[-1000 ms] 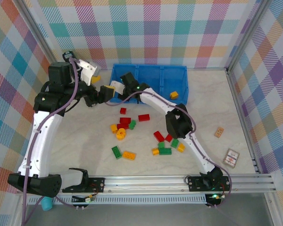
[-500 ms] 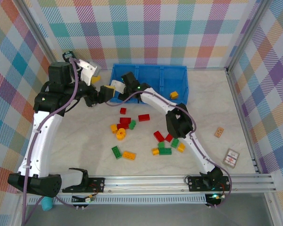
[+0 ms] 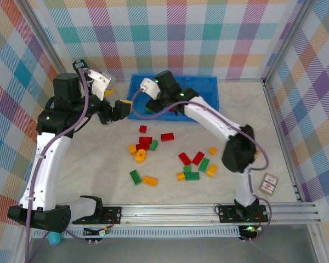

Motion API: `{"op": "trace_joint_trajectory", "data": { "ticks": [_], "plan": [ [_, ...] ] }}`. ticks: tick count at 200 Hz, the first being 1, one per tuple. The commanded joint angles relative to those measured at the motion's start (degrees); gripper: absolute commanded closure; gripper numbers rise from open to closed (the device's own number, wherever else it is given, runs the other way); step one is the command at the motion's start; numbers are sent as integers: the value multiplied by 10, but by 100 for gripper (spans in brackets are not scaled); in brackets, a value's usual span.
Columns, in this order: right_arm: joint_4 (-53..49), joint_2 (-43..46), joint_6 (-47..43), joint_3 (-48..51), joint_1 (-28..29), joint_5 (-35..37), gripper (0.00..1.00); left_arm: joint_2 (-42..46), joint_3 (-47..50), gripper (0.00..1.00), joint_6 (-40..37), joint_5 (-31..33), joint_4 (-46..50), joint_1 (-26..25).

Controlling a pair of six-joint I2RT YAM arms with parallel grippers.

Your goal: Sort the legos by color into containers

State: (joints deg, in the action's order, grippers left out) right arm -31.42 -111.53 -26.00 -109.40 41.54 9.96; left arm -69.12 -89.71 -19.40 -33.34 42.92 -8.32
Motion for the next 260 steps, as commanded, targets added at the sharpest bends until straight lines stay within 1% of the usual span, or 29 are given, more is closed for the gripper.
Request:
{"op": "trace_joint_trajectory", "data": {
  "ticks": [1,22,30,41,65,87,108,132,180,195,208,246,260],
  "plan": [
    [-87,66,151,95,-2,59,27,1,5,0,-9,-4,-15,6],
    [-121,138,262,188,-2,60,27,-1,6,0,-7,-9,-18,6],
    [-127,160,290,219,-2,44,26,-2,6,0,-6,-12,-18,6],
    [-139,180,309,249,-3,8,23,-2,7,0,-4,-15,-20,6],
    [-166,192,345,290,-3,-36,21,-5,7,0,0,-23,-24,6],
    [-153,195,372,341,-3,-69,20,-6,6,0,1,-23,-22,6],
    [-106,188,383,395,-3,-90,19,-5,4,0,0,-23,-21,6],
    [-44,167,361,452,-3,-116,17,-11,-3,0,0,-26,-15,6],
    [-14,97,357,459,-3,-137,17,-18,-5,0,-1,-24,-12,6],
    [-19,78,358,454,-3,-131,22,-19,-6,0,0,-23,-12,7],
    [-24,65,361,452,-3,-126,29,-21,-6,0,-1,-25,-12,6],
    [-50,56,361,443,-3,-97,60,-23,-7,0,-1,-22,-12,6],
    [-66,60,348,423,-4,-88,63,-24,-6,0,-1,-22,-12,6]
  ]
}}
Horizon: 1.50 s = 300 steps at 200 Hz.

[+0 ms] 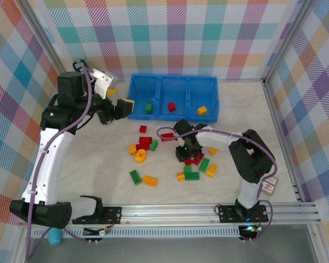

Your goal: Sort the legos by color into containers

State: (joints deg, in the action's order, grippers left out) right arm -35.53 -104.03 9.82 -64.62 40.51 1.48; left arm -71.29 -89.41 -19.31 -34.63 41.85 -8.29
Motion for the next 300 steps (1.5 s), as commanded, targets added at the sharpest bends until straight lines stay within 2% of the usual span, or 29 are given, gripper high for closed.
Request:
{"op": "trace_joint_trajectory", "data": {
  "ticks": [1,33,47,81,111,140,199,223,242,300],
  "plan": [
    [-26,-15,-12,-27,6,-2,63,-3,-9,0,-2,-9,-1,6],
    [-72,-30,-67,-150,-14,19,65,0,-9,0,-4,-4,1,6],
    [-78,-43,-100,-215,-27,50,65,3,-8,0,-5,0,1,6],
    [-2,-85,-149,-321,-73,96,64,5,-1,0,-6,-1,-5,6],
    [58,-144,-211,-390,-89,128,63,3,-2,0,-6,0,-4,6],
    [143,-188,-248,-411,-96,136,62,-4,-4,0,-9,3,-1,6],
    [190,-273,-270,-464,-93,148,62,-26,-13,0,-8,5,5,6],
    [198,-284,-265,-456,-91,148,61,-28,-12,0,-8,4,3,6],
    [200,-287,-261,-450,-90,149,56,-31,-12,0,-8,4,4,6],
    [202,-254,-227,-425,-77,123,51,-22,-8,0,-5,12,0,6]
  ]
}}
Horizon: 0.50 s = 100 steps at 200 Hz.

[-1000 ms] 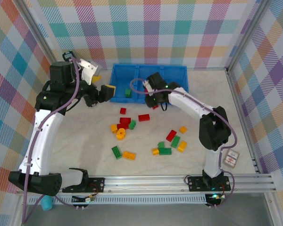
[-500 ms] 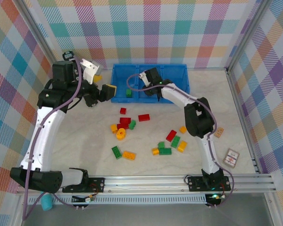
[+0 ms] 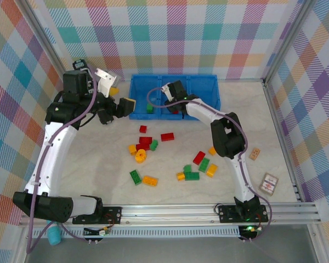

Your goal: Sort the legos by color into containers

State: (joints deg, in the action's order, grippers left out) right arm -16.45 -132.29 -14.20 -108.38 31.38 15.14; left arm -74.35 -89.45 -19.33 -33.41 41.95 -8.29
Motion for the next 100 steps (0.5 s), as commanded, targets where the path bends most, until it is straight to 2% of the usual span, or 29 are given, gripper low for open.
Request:
{"op": "trace_joint_trajectory", "data": {
  "ticks": [1,35,62,100],
  "plan": [
    [12,30,13,13,15,-13,51,8,-8,0,-4,0,-1,6],
    [6,91,-26,51,23,-65,43,21,-3,0,-5,2,-5,6],
    [-56,149,-81,67,26,-134,33,25,0,0,-3,12,-6,6],
    [-114,220,-154,125,40,-181,31,35,5,0,-5,26,-7,8]
  ]
}}
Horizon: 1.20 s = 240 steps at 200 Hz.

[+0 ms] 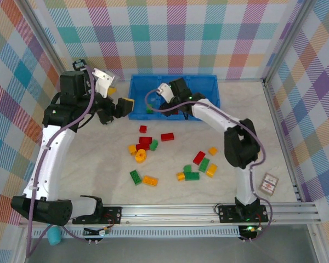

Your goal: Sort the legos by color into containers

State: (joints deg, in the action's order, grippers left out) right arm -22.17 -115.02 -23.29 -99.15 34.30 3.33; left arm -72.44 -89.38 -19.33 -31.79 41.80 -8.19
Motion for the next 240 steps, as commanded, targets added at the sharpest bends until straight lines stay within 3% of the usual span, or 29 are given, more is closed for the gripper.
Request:
{"op": "trace_joint_trajectory", "data": {
  "ticks": [1,25,54,84,101,131,240],
  "plan": [
    [-60,48,-63,33,10,-64,31,16,4,0,-5,10,-6,7],
    [-126,48,-73,38,18,-91,26,13,4,0,-6,9,-4,8],
    [-223,8,14,-16,18,-113,25,13,8,0,-5,3,-8,11],
    [-249,-32,226,-52,18,-64,24,11,6,0,-4,1,-8,11],
    [-229,-20,364,-25,18,-64,22,11,5,0,-4,1,-7,12],
    [-202,-4,489,24,19,-55,20,13,10,0,-1,-8,-13,14],
    [-167,-61,530,47,33,-42,7,23,1,0,3,-28,-7,16]
  ]
}}
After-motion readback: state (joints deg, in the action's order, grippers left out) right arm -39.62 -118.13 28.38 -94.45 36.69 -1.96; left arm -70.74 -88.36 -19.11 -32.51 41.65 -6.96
